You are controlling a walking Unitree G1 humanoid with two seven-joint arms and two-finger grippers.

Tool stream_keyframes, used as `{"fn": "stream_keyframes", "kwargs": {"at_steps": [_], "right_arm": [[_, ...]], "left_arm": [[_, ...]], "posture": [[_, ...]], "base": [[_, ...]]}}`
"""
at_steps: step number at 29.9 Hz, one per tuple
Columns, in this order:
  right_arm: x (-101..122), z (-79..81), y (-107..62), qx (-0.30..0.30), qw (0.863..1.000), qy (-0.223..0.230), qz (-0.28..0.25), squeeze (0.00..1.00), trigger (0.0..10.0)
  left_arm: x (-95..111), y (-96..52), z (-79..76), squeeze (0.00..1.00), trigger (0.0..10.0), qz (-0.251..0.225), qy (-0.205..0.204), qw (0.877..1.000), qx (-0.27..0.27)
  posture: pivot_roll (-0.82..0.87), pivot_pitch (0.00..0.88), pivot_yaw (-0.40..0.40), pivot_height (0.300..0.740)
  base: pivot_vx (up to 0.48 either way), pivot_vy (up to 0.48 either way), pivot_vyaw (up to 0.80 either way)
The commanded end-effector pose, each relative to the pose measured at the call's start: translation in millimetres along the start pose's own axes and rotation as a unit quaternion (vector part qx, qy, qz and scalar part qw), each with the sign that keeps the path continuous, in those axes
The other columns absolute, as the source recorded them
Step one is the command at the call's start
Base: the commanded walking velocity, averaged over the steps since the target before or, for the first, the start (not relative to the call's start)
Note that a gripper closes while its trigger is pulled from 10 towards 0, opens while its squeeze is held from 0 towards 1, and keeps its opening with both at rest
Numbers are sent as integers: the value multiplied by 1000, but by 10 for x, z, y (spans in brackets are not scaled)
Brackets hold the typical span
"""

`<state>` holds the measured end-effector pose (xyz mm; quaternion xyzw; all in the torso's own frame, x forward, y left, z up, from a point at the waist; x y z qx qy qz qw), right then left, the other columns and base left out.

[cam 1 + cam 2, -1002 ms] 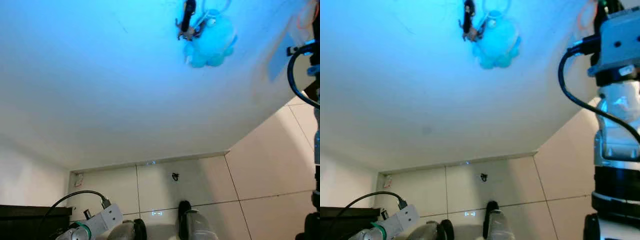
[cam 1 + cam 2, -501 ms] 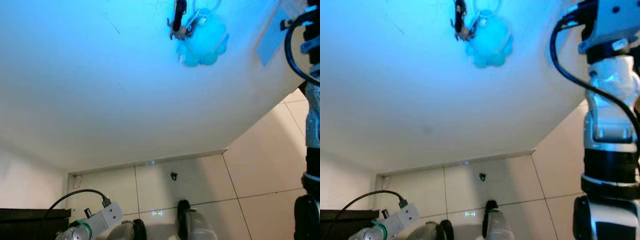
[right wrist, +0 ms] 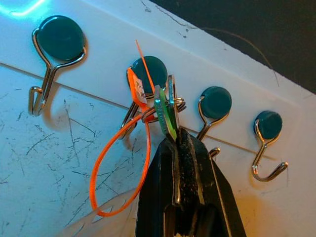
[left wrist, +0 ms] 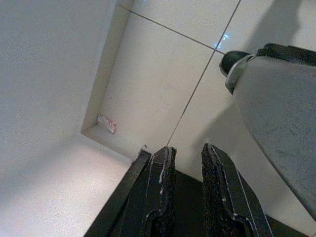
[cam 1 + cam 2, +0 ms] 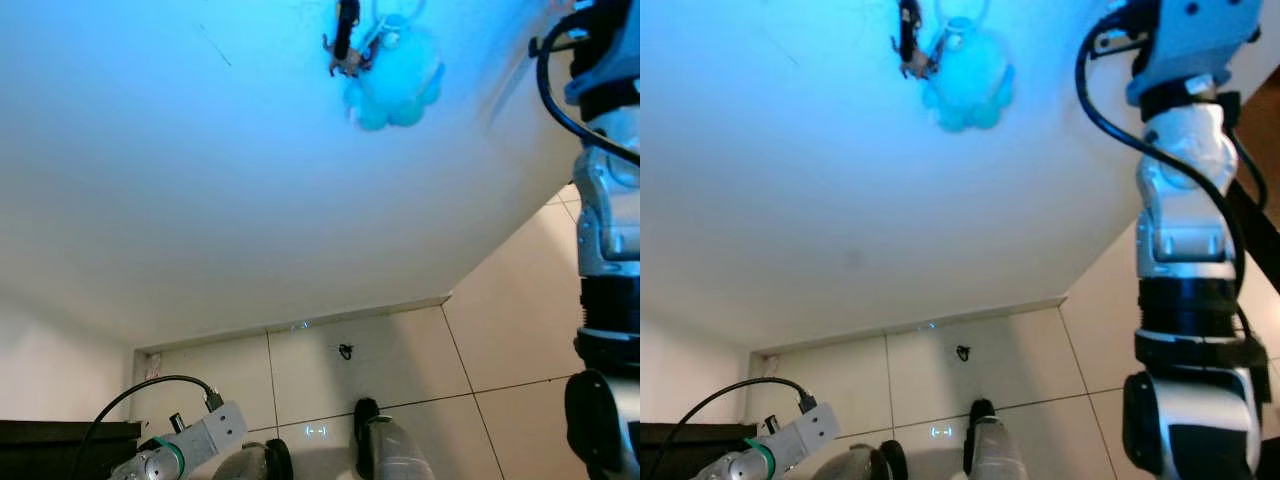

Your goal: Hang keys on a hook

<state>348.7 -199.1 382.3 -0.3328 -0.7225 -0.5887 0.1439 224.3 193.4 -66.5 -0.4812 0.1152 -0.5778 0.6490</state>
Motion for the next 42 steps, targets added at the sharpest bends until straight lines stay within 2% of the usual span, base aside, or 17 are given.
{"fn": "stream_keyframes", "kwargs": {"at_steps": [1,2,6,8,9,11,17,20,22,27,32,34,37,38,39,41,42], "right_arm": [[48,-70,53,-29,1000,-10,-7,0,10000],[13,-149,50,-57,998,-20,7,0,10000],[-45,-272,22,-101,994,-28,28,0,10000],[-45,-272,22,-101,994,-28,28,0,10000],[-149,-385,-78,-142,988,-32,57,0,10000],[-229,-435,-171,-164,983,-40,78,0,10000],[-300,-447,-290,-186,977,-45,90,0,10000],[-242,-397,-365,-182,979,-71,60,0,10000],[-114,-285,-377,-154,982,-109,18,0,10000],[-25,-175,-417,-146,980,-136,-2,0,10000],[-53,-102,-462,-134,982,-131,5,0,10000],[-70,-49,-502,-124,988,-97,6,0,10000],[-13,-70,-516,-134,986,-95,-7,0,10000],[9,-152,-515,-156,982,-108,-6,0,10000],[9,-152,-515,-156,982,-108,-6,0,10000],[7,-372,-506,-199,971,-131,6,0,10000],[7,-372,-506,-199,971,-131,6,0,10000]], "left_arm": [[-142,-40,-136,0,10000,26,-6,999,-18],[-144,-40,-143,0,10000,27,-9,999,-18],[-146,-41,-152,0,10000,28,-14,999,-18],[-146,-41,-152,0,10000,28,-14,999,-18],[-149,-43,-162,0,10000,26,-13,999,-20],[-149,-46,-169,0,10000,24,-7,999,-22],[-154,-49,-176,0,10000,23,-2,999,-24],[-164,-54,-181,0,10000,24,-2,999,-24],[-172,-57,-186,0,10000,25,-1,999,-25],[-174,-58,-191,0,10000,24,0,999,-26],[-174,-59,-194,0,10000,24,-1,999,-27],[-173,-58,-193,0,10000,24,-2,999,-27],[-173,-58,-191,0,10000,24,-2,999,-26],[-174,-58,-190,0,10000,25,-3,999,-26],[-174,-58,-190,0,10000,25,-3,999,-26],[-174,-57,-187,0,10000,26,-5,999,-26],[-174,-57,-187,0,10000,26,-5,999,-26]], "posture": [[-156,240,99,740],[-154,238,95,740],[-155,239,93,740],[-155,239,93,740],[-167,239,97,740],[-170,239,99,740],[-171,242,100,740],[-170,243,101,740],[-174,245,102,740],[-174,247,100,740],[-176,248,101,740],[-171,252,101,740],[-169,253,102,740],[-169,254,103,740],[-169,254,103,740],[-174,255,104,740],[-174,255,104,740]], "base": [[0,0,0],[0,0,0],[0,0,0],[0,0,0],[0,0,0],[0,0,0],[0,0,0],[0,0,0],[0,0,0],[0,0,0],[0,0,0],[0,0,0],[0,0,0],[0,0,0],[0,0,0],[0,0,0],[0,0,0]]}}
Point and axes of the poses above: a point about 5 cm out from each wrist's last joint towards the gripper, its own y axis pointing out of the wrist towards the gripper, its own x axis along the axis of the wrist's last joint, z = x × y, the point moved 1 cm from there along y, pointing out of the wrist towards the gripper, and after that the axes turned 5 degrees about y, right-handed, at the moved point
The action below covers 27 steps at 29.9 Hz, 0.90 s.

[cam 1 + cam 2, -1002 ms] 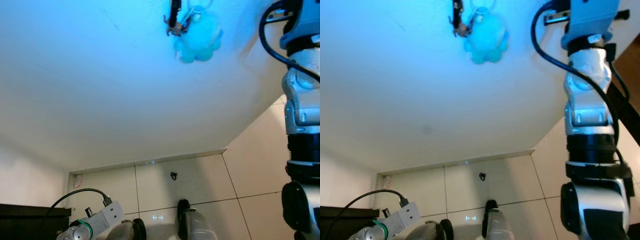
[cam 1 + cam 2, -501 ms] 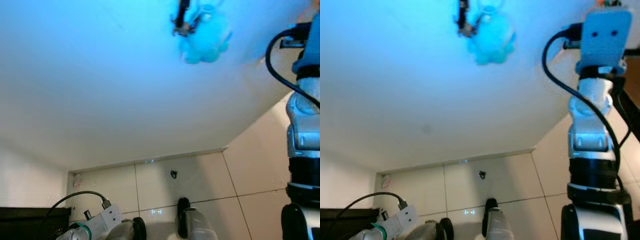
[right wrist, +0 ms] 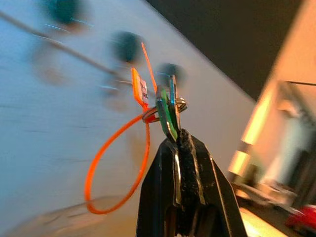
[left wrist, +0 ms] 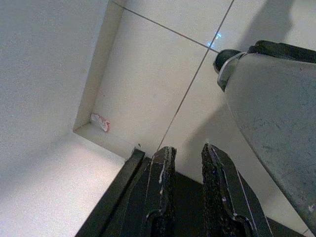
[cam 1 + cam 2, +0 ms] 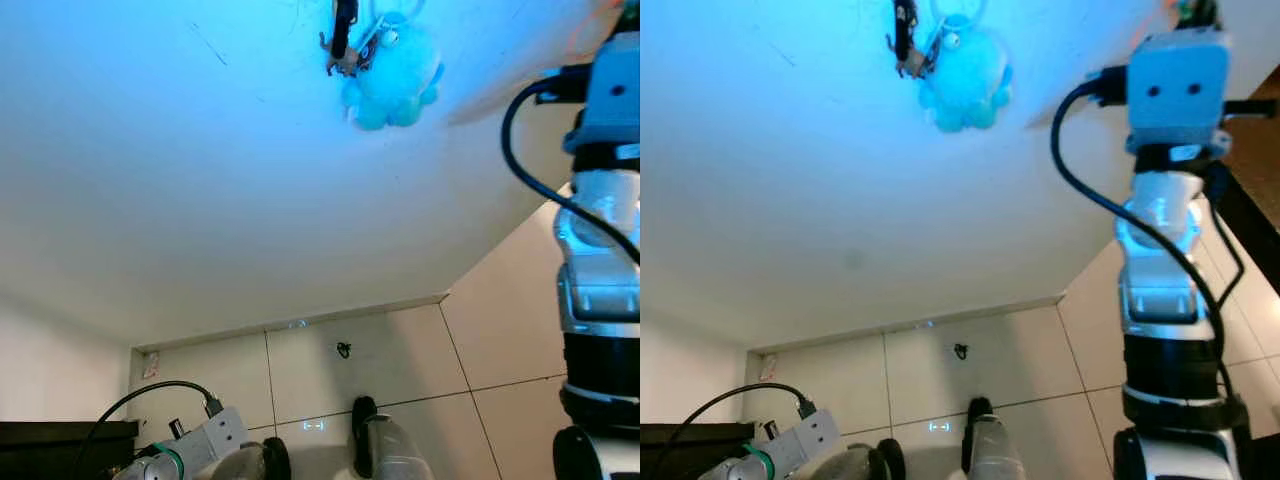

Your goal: Hang keys on a hook

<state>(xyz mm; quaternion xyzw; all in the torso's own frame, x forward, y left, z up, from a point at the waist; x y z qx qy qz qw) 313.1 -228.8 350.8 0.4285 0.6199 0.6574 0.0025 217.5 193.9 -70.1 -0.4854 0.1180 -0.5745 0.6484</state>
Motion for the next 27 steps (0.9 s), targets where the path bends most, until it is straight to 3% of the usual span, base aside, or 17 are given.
{"fn": "stream_keyframes", "kwargs": {"at_steps": [1,2,4,10,18,20,27], "right_arm": [[-3,-109,28,-27,1000,-7,1,0,10000],[-20,-225,106,-43,999,-25,1,0,10000],[-20,-225,106,-43,999,-25,1,0,10000],[4,-313,329,-43,998,-44,-15,0,10000],[14,-110,517,-12,1000,-5,-16,0,10000],[-43,-53,558,-7,1000,3,4,0,10000],[-104,-7,571,5,1000,16,17,0,10000]], "left_arm": [[-135,-39,-123,0,10000,23,-3,1000,-21],[-131,-37,-120,0,10000,23,-2,1000,-21],[-131,-37,-120,0,10000,23,-2,1000,-21],[-121,-34,-114,0,10000,21,2,1000,-23],[-119,-32,-111,0,10000,22,-1,1000,-21],[-122,-32,-112,0,10000,23,-6,1000,-19],[-124,-33,-113,0,10000,24,-8,1000,-19]], "posture": [[-174,255,104,740],[-178,256,108,740],[-178,256,108,740],[-179,257,110,740],[-166,256,103,740],[-161,256,99,740],[-158,256,99,740]], "base": [[0,0,0],[0,0,0],[0,0,0],[0,0,0],[0,0,0],[0,0,0],[0,0,0]]}}
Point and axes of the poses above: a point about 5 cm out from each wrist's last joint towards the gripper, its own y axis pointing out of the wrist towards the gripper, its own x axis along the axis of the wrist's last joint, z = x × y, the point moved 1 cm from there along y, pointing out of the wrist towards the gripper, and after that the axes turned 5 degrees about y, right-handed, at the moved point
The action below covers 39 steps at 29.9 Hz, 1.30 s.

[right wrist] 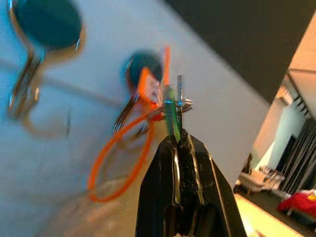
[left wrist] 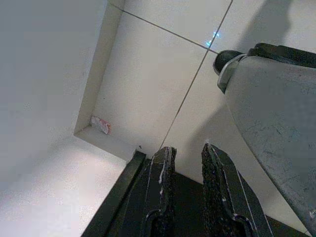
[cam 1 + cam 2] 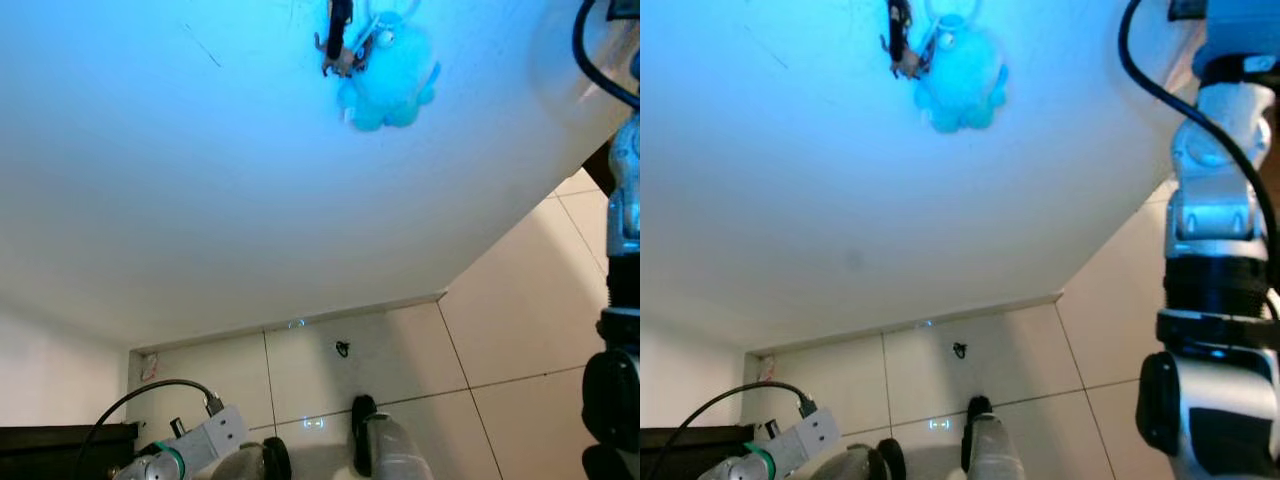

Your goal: Hang keys on a hook

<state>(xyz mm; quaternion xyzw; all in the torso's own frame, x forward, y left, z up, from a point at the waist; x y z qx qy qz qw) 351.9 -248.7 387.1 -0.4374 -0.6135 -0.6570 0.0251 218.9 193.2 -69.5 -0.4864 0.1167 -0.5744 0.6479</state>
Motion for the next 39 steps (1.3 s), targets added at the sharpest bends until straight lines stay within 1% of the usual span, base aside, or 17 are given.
{"fn": "stream_keyframes", "kwargs": {"at_steps": [1,4,8,9,13,19,25,29,30,31,33,34,35,36,37,38,39], "right_arm": [[38,35,44,10,1000,16,-15,0,10000],[38,24,56,5,1000,10,-17,0,10000],[-24,-134,76,-45,999,-21,-5,0,10000],[-129,-264,64,-76,996,-39,16,0,10000],[-166,-294,58,-82,995,-43,23,0,10000],[-370,-496,-148,-110,990,-67,49,0,10000],[-423,-456,-252,-89,993,-64,51,0,10000],[-363,-176,-305,-9,999,-34,34,0,10000],[-363,-176,-305,-9,999,-34,34,0,10000],[-347,-106,-323,10,999,-28,30,1000,10000],[-322,-22,-347,29,999,-14,24,1000,10000],[-292,57,-372,48,998,18,22,1000,10000],[-246,127,-405,67,995,71,19,776,10000],[-212,168,-428,79,991,107,16,776,10000],[-199,217,-507,99,979,178,28,0,10000],[-199,217,-507,99,979,178,28,0,10000],[-225,230,-576,104,971,211,41,0,10000]], "left_arm": [[-138,-38,-123,0,10000,25,-7,1000,-18],[-138,-38,-123,0,10000,25,-7,1000,-18],[-139,-39,-123,0,10000,25,-7,1000,-18],[-142,-40,-125,0,10000,25,-7,1000,-17],[-142,-40,-126,0,10000,25,-7,1000,-17],[-146,-43,-134,0,10000,24,-4,1000,-19],[-147,-44,-135,0,10000,24,0,1000,-20],[-144,-44,-134,0,10000,22,4,999,-22],[-144,-44,-134,0,10000,22,4,999,-22],[-143,-44,-135,0,10000,22,5,999,-23],[-142,-44,-136,0,10000,22,6,999,-23],[-141,-43,-138,0,10000,22,6,999,-23],[-142,-44,-142,0,10000,22,5,1000,-22],[-142,-44,-145,0,10000,22,5,1000,-22],[-148,-45,-153,0,10000,24,-1,1000,-20],[-148,-45,-153,0,10000,24,-1,1000,-20],[-150,-46,-157,0,10000,24,-4,999,-20]], "posture": [[-157,257,99,740],[-157,257,99,740],[-158,257,100,740],[-159,258,101,740],[-159,258,101,740],[-159,259,104,740],[-166,259,108,740],[-172,257,109,740],[-172,257,109,740],[-172,257,109,740],[-169,256,106,740],[-165,255,103,740],[-163,255,100,740],[-162,254,99,740],[-161,254,94,740],[-161,254,94,740],[-160,254,90,740]], "base": [[0,0,0],[0,0,0],[0,0,0],[0,0,0],[0,0,0],[0,0,0],[0,0,0],[0,0,0],[0,0,0],[0,0,0],[0,0,0],[0,0,0],[0,0,0],[0,0,0],[0,0,0],[0,0,0],[0,0,0]]}}
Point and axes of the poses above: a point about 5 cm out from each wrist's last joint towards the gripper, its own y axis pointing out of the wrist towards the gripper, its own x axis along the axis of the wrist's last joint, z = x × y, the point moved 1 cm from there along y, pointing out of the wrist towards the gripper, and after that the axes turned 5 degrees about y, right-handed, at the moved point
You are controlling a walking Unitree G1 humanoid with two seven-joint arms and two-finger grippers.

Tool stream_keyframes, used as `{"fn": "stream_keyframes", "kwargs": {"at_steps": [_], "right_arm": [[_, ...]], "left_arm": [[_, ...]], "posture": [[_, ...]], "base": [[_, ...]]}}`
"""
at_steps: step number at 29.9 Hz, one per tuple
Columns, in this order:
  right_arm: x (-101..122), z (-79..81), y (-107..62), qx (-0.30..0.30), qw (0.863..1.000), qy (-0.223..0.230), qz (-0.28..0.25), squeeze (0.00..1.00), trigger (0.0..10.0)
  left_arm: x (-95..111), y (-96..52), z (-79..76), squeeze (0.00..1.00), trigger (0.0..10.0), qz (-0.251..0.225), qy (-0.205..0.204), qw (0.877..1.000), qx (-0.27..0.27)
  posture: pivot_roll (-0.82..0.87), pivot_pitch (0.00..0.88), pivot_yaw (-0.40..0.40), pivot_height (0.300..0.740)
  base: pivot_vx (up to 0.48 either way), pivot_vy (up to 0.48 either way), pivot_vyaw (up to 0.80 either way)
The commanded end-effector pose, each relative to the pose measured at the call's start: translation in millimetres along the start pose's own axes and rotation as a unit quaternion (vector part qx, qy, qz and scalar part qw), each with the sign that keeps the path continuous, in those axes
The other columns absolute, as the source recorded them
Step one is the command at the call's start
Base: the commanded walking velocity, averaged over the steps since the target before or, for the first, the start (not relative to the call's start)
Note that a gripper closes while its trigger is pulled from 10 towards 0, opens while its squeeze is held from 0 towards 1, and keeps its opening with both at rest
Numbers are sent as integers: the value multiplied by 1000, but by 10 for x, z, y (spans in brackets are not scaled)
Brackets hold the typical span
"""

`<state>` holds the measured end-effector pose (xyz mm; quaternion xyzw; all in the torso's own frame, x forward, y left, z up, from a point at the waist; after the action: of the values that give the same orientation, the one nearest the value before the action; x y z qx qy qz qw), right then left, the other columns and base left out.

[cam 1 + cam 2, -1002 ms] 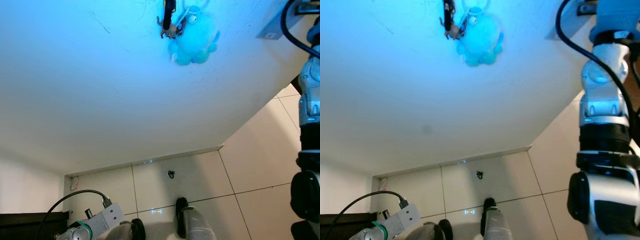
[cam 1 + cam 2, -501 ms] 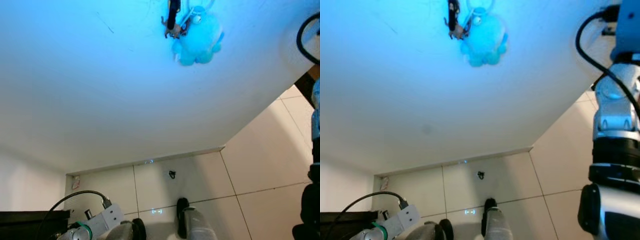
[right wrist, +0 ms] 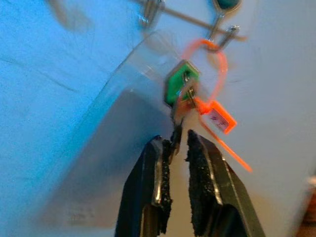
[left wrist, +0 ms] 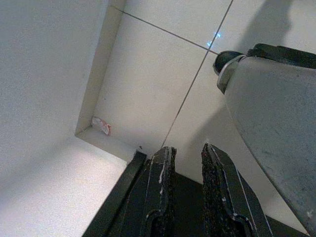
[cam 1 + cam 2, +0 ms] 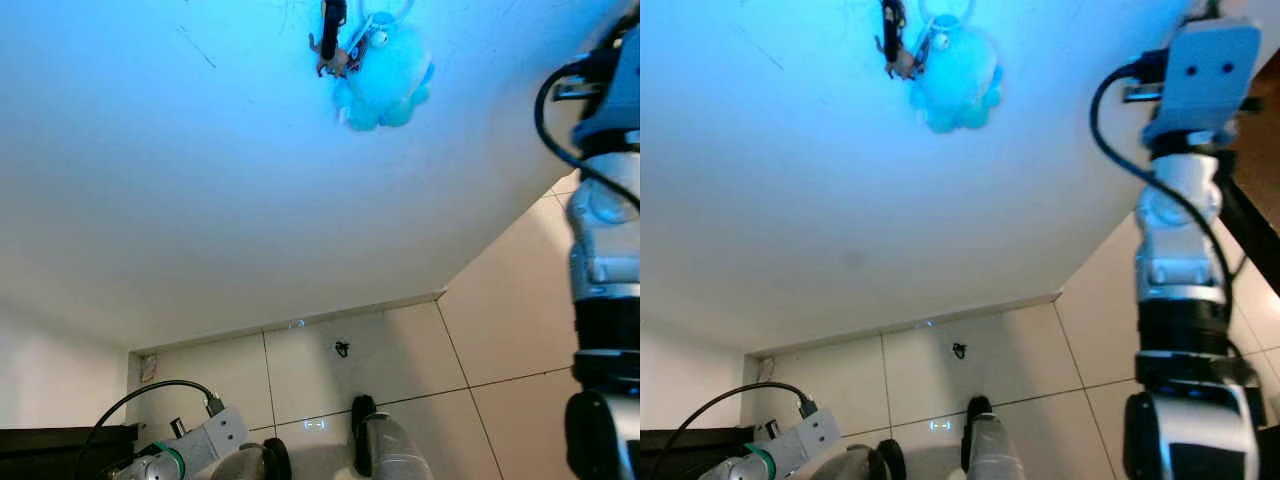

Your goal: Hang keys on a hook

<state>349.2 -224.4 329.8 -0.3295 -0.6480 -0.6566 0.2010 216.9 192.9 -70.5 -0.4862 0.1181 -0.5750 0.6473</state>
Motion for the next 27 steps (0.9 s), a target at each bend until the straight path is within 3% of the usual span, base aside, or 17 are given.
{"fn": "stream_keyframes", "kwargs": {"at_steps": [1,4,6,8,10,11,12,14,16,17,19,20,21,22,24,25,27], "right_arm": [[-117,15,-215,15,996,80,32,0,10000],[-173,39,-296,23,994,94,46,0,10000],[-416,114,-635,44,983,136,113,0,10000],[-809,111,-1213,38,969,121,214,0,10000],[-1017,76,-1601,35,956,98,274,0,10000],[-1017,76,-1601,35,956,98,274,0,10000],[-1103,52,-1781,34,948,93,302,0,10000],[-1171,28,-1946,32,940,90,327,0,10000],[-1435,-9,-2588,48,897,61,435,0,10000],[-1435,-9,-2588,48,897,61,435,0,10000],[-1572,19,-3186,70,842,49,533,0,10000],[-1572,19,-3186,70,842,49,533,0,10000],[-1586,67,-3383,91,820,43,564,0,10000],[-1588,140,-3634,121,788,40,602,0,10000],[-1584,154,-3678,127,783,39,608,0,10000],[-1595,209,-3844,130,757,45,639,0,10000],[-1595,209,-3844,130,757,45,639,0,10000]], "left_arm": [[-146,-44,-146,0,10000,25,-10,1000,-17],[-147,-45,-149,0,10000,25,-11,1000,-15],[-156,-50,-160,0,10000,25,-25,999,-11],[-168,-55,-173,0,10000,26,-40,999,-9],[-179,-60,-180,0,10000,28,-51,998,-6],[-179,-60,-180,0,10000,28,-51,998,-6],[-187,-62,-183,0,10000,29,-59,998,-4],[-193,-64,-185,0,10000,31,-66,997,-2],[-207,-70,-194,0,10000,32,-99,995,8],[-207,-70,-194,0,10000,32,-99,995,8],[-217,-78,-207,0,10000,31,-144,989,21],[-217,-78,-207,0,10000,31,-144,989,21],[-214,-79,-214,0,10000,29,-164,986,28],[-203,-81,-218,0,10000,24,-183,982,38],[-199,-81,-217,0,10000,22,-184,982,40],[-181,-78,-218,0,10000,16,-191,980,45],[-181,-78,-218,0,10000,16,-191,980,45]], "posture": [[-157,253,83,740],[-158,253,81,740],[-162,255,75,740],[-171,256,69,740],[-179,257,70,740],[-179,257,70,740],[-180,258,70,740],[-180,259,71,740],[-190,255,74,740],[-190,255,74,740],[-192,245,67,740],[-192,245,67,740],[-185,234,59,740],[-183,231,58,740],[-183,231,58,740],[-172,194,46,740],[-172,194,46,740]], "base": [[0,0,0],[0,0,0],[0,0,0],[0,0,0],[0,0,0],[0,0,0],[0,0,0],[0,0,0],[0,0,0],[0,0,0],[0,0,0],[0,0,0],[0,0,0],[0,0,0],[0,0,0],[0,0,0],[0,0,0]]}}
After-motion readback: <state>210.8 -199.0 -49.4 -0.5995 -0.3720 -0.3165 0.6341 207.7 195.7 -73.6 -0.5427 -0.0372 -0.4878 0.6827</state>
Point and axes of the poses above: a point about 5 cm out from each wrist's last joint towards the gripper, its own y axis pointing out of the wrist towards the gripper, its own x axis along the axis of the wrist's last joint, z = x × y, the point moved 1 cm from there along y, pointing out of the wrist towards the gripper, and after that the axes turned 5 degrees about y, right-handed, at the moved point
